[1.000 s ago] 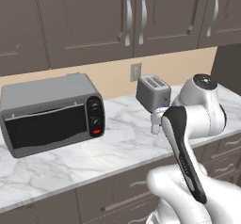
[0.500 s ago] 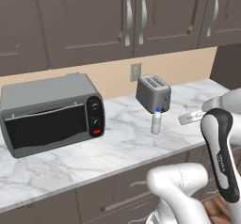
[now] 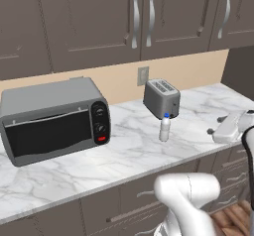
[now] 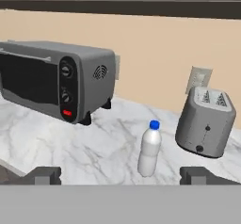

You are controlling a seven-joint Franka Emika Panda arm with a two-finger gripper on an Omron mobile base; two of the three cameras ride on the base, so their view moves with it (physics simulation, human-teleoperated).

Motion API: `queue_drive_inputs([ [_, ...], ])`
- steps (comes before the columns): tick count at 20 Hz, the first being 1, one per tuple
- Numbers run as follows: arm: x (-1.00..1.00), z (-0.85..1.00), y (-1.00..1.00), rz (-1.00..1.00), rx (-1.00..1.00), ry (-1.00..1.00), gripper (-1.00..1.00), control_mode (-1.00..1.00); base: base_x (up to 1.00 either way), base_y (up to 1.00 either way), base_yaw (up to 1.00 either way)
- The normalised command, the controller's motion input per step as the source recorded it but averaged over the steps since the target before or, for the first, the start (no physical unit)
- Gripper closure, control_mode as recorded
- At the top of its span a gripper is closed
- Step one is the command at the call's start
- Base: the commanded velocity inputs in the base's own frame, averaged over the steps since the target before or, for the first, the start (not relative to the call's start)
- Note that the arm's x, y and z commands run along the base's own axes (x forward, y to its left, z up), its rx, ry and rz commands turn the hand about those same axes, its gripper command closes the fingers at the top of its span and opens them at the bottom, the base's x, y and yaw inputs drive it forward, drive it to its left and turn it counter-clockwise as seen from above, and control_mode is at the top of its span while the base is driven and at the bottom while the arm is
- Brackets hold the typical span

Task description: Take the bottled waters from the counter and place them in the freezer to freeze. Close the freezer door after placing the bottles.

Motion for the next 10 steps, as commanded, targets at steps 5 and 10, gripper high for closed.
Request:
queue_drive_inputs([
  [5, 0.24, -0.36, -0.22, 0.06, -0.02, -0.11, -1.00, -1.00, 0.00, 0.00, 0.00],
  [10, 0.10, -0.17, -0.01, 0.00, 0.00, 0.00, -1.00, -1.00, 0.00, 0.00, 0.00],
])
